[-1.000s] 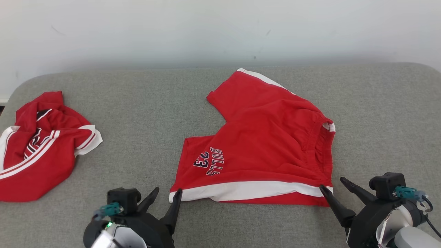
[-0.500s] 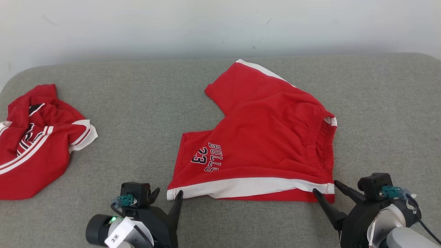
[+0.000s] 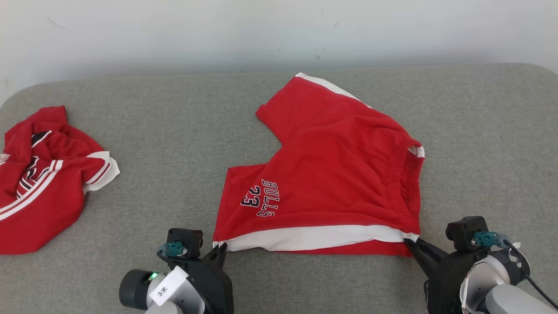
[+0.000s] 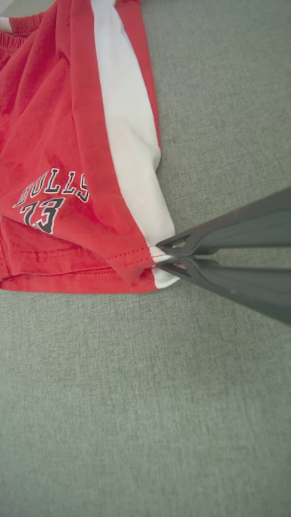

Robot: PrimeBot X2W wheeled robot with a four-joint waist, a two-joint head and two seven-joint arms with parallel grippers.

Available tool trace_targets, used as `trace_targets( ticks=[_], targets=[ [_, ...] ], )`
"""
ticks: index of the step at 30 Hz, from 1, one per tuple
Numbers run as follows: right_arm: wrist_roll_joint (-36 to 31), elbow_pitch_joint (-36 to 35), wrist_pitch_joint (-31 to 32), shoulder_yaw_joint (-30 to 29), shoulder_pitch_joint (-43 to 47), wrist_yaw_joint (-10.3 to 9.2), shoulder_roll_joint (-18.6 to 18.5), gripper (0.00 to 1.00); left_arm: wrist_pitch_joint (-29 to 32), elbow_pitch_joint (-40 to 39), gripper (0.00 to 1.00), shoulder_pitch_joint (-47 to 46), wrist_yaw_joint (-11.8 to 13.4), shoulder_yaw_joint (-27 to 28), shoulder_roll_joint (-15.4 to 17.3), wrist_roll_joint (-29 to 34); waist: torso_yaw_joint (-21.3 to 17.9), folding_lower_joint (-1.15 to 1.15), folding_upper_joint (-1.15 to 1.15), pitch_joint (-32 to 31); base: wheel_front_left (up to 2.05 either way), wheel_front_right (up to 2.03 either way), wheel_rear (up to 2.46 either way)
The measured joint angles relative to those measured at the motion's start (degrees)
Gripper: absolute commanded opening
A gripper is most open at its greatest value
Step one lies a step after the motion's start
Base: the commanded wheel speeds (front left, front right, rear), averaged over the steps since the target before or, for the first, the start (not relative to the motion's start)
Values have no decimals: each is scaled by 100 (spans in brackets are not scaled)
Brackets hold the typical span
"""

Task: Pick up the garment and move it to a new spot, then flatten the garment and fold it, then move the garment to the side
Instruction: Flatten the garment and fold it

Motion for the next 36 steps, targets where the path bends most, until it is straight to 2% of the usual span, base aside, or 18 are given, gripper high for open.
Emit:
trace_targets(
  ticks=[18, 22, 24, 27, 31, 33, 36],
  targets=[
    [45, -204, -208, -319, -53, -49, 38, 0, -250, -386, 0, -68, 46, 165, 87, 1, 68, 0, 0, -5, 0, 0, 0],
    [131, -328, -107, -375, -204, -40, 31, 0, -248, -527, 0, -74, -23, 185, 90, -58, 54, 0, 0, 107, 0, 0, 0],
    [201, -343, -5, -413, -427, 38, 34, 0, -224, -583, 0, -135, -143, 219, 102, -158, 43, 0, 0, 178, 0, 0, 0],
    [370, -234, 343, -407, -939, 238, 36, 0, -77, -599, 0, -464, -389, 334, 120, -421, 13, 0, 0, 298, 0, 0, 0],
    [725, 116, 1145, -305, -1695, 526, 123, 0, 405, -486, 0, -1160, -786, 486, 202, -829, -46, 0, 0, 492, 0, 0, 0],
    [836, 363, 1574, -288, -2220, 571, 196, 0, 699, -307, 0, -1574, -938, 646, 197, -1144, -79, 0, 0, 617, 0, 0, 0],
    [957, 901, 2196, -405, -3332, 553, 386, 0, 1209, 96, 0, -2476, -960, 1028, 176, -1601, -132, 1, 1, 825, 0, 0, 0]
  ],
)
